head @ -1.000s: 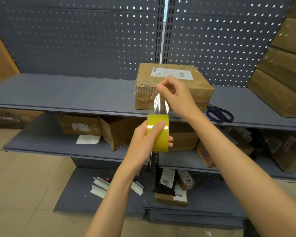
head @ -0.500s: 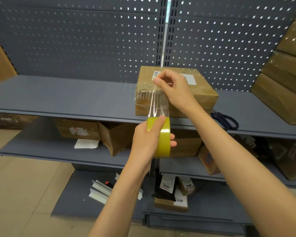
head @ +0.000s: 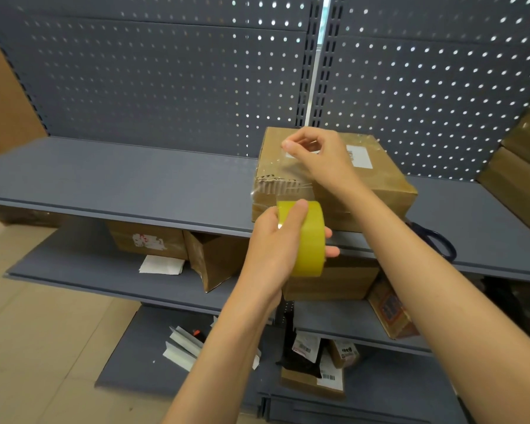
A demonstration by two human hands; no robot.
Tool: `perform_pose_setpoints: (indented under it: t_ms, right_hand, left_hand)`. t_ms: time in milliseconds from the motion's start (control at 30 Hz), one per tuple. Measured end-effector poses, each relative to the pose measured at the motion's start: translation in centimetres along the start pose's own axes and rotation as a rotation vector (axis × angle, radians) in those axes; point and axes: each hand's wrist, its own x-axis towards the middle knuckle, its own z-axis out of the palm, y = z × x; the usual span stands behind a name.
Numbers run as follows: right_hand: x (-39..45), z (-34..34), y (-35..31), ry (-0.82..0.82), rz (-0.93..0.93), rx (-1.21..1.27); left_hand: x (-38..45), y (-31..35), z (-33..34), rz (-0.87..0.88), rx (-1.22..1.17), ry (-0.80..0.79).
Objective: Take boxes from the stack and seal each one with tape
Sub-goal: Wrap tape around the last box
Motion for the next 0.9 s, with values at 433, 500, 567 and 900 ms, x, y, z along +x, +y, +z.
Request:
perform_pose_setpoints:
  t_ms: [433,500,567,900]
  right_hand:
    - [0.7,1.5,1.2,0.017,0.155,-0.256]
    - [0.7,1.7,1.2,0.006,0.162,-0.353]
    - [0.6,1.8,1.0,0.015,0.181,-0.375]
    - [-0.1,1.8,-0.4,0.117,0.13,-0.407]
  left_hand:
    - [1.9,0.3,-0.7,-0.063,-0.033,-0.002]
    - [2.0,0.1,-0.8,-0.072,-0.034,0.003]
    - [2.1,-0.1,-0.9,-0.079,-0.035,0.003]
    - [1.8,-0.6,-1.3,-0.072,-0.028,-0.015]
